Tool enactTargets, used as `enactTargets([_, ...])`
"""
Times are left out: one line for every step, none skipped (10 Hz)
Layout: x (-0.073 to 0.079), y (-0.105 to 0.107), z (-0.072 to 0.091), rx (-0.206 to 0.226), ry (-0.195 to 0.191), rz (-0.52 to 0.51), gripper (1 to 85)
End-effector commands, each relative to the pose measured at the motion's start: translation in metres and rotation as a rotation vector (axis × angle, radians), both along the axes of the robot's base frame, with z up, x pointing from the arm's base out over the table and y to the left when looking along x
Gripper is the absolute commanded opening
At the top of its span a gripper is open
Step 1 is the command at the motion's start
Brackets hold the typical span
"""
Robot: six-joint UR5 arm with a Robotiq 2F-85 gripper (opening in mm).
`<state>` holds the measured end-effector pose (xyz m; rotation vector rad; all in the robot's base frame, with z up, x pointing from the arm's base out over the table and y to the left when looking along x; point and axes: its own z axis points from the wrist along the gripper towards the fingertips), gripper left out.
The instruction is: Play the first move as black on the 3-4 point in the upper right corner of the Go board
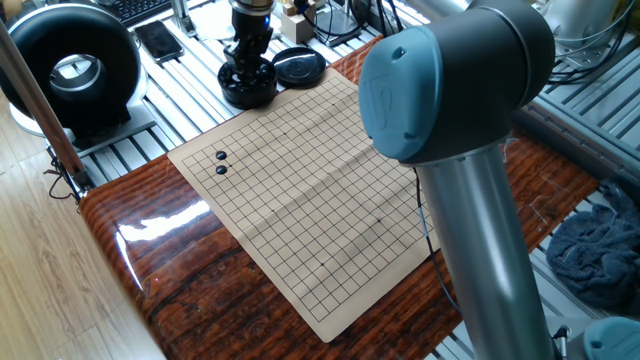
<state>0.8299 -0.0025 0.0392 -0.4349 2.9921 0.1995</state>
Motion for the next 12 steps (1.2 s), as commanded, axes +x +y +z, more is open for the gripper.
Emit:
enactTargets([0.0024,-0.0003,-0.0004,0.004,-0.007,0.000,35.3])
enactTargets([0.0031,-0.0013,-0.0030,-0.001,-0.007,0.000,35.3])
enactTargets([0.0037,-0.0010,-0.0043,0.001,-0.009,-0.001,35.3])
enactTargets([0.0037,-0.0006,-0.0043,0.003,-0.009,-0.001,35.3])
enactTargets([0.0038,-0.0006,-0.0044,0.002,-0.009,0.001,35.3])
enactTargets([0.0038,-0.0002,-0.0046,0.004,-0.009,0.001,35.0])
enactTargets([0.0036,-0.0001,-0.0050,0.004,-0.008,0.003,35.0])
enactTargets([0.0037,0.0001,-0.0053,0.005,-0.008,0.003,35.0])
enactTargets([0.0034,0.0008,-0.0053,0.008,-0.006,0.003,34.7])
enactTargets([0.0026,0.0019,-0.0052,0.013,-0.003,0.000,34.3])
enactTargets([0.0017,0.0049,-0.0051,0.026,0.001,-0.005,33.7])
enactTargets([0.0019,0.0067,-0.0055,0.036,0.002,-0.008,33.3])
